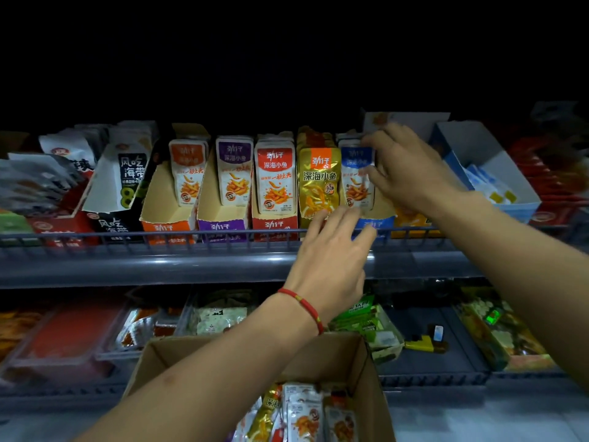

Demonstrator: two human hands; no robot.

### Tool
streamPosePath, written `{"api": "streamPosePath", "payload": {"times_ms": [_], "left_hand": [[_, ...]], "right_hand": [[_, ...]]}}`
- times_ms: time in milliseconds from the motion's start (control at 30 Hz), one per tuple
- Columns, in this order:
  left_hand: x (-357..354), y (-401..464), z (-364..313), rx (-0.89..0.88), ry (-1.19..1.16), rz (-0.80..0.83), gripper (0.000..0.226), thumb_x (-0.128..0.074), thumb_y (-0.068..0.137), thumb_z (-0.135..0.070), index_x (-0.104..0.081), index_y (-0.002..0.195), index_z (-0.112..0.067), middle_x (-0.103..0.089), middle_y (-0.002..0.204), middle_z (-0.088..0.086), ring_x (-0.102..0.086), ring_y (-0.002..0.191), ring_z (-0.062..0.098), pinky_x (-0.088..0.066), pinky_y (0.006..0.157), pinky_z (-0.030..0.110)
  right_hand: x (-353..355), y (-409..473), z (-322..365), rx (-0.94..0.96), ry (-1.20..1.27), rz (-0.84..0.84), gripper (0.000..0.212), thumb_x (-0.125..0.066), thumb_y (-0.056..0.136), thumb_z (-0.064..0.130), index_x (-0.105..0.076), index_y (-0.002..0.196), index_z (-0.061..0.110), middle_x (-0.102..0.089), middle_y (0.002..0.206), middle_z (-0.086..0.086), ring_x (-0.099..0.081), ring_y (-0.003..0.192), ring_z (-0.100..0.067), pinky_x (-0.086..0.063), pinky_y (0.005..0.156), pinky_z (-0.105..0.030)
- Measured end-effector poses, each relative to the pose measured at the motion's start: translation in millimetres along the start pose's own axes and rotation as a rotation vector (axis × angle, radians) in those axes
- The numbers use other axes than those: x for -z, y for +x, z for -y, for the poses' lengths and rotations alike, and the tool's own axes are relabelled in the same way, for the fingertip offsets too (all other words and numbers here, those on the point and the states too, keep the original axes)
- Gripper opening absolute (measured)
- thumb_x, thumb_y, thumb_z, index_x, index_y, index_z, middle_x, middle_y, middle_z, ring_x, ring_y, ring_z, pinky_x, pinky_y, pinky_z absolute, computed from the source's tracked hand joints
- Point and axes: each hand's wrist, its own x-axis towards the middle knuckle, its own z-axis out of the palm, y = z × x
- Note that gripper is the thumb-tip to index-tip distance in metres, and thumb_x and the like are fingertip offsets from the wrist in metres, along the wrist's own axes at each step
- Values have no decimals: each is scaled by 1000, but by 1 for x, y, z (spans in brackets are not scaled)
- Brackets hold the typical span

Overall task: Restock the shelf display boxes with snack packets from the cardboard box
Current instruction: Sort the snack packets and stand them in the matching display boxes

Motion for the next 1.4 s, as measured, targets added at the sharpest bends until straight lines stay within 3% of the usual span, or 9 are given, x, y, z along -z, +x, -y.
{"api": "streamPosePath", "payload": {"times_ms": [133,267,400,567,833,1033,1133,1267,1400], "left_hand": [[9,-48,11,-50,-79,-52,42,-59,74,-10,-62,116,-11,-54,134,11,-46,130,31,-34,112,46],[5,-120,34,-67,-154,-21,33,-57,73,-16,-62,105,-16,-58,108,2,-55,101,25,-45,83,37],[-36,-186,57,146,-285,225,25,-54,75,-14,-61,97,-19,-59,97,-1,-55,93,24,-51,82,43],[-80,-229,61,485,-390,845,20,-65,85,-24,-69,105,-23,-66,113,1,-61,109,21,-50,90,32],[-142,-220,30,86,-282,801,68,-68,87,-50,-46,144,-20,-48,147,7,-46,132,29,-43,104,38],[-166,-212,21,-38,-101,809,82,-80,78,-44,-43,143,-10,-45,142,13,-40,131,33,-38,106,42],[-164,-203,30,125,-167,758,66,-83,77,-38,-54,131,-13,-54,130,12,-51,119,31,-46,97,37],[-139,-193,50,651,-678,786,14,-74,89,-21,-67,100,-20,-69,102,3,-67,92,19,-56,76,33],[-91,-186,70,948,-1099,754,8,-69,92,-6,-64,96,-10,-75,91,9,-73,83,20,-58,68,32]], "right_hand": [[20,-54,42,-6,274,-247,20,-55,93,18,-67,108,14,-62,100,-3,-57,86,-18,-50,73,-35],[23,-128,106,12,445,-181,14,-56,90,15,-69,94,13,-65,90,1,-56,81,-12,-46,74,-25],[-5,-170,153,69,363,411,24,-49,89,38,-66,104,29,-69,96,8,-67,84,-18,-55,71,-35],[-48,-199,178,204,119,1010,20,-50,99,38,-60,104,20,-63,96,-5,-66,92,-29,-42,67,-34],[-71,-182,170,114,116,1043,29,-53,97,41,-64,118,23,-65,112,-9,-64,103,-32,-44,74,-34],[-70,-176,161,38,132,1027,24,-55,94,39,-68,112,28,-66,110,-6,-64,102,-31,-52,80,-39],[-70,-177,159,38,135,1021,25,-56,94,40,-68,114,29,-66,110,-4,-64,102,-29,-53,83,-39],[-72,-176,153,-38,240,1048,21,-59,95,37,-70,111,29,-69,103,2,-66,100,-24,-54,83,-36],[-67,-174,148,-112,402,1045,22,-64,95,37,-74,112,27,-75,111,4,-68,105,-18,-54,93,-34]]}}
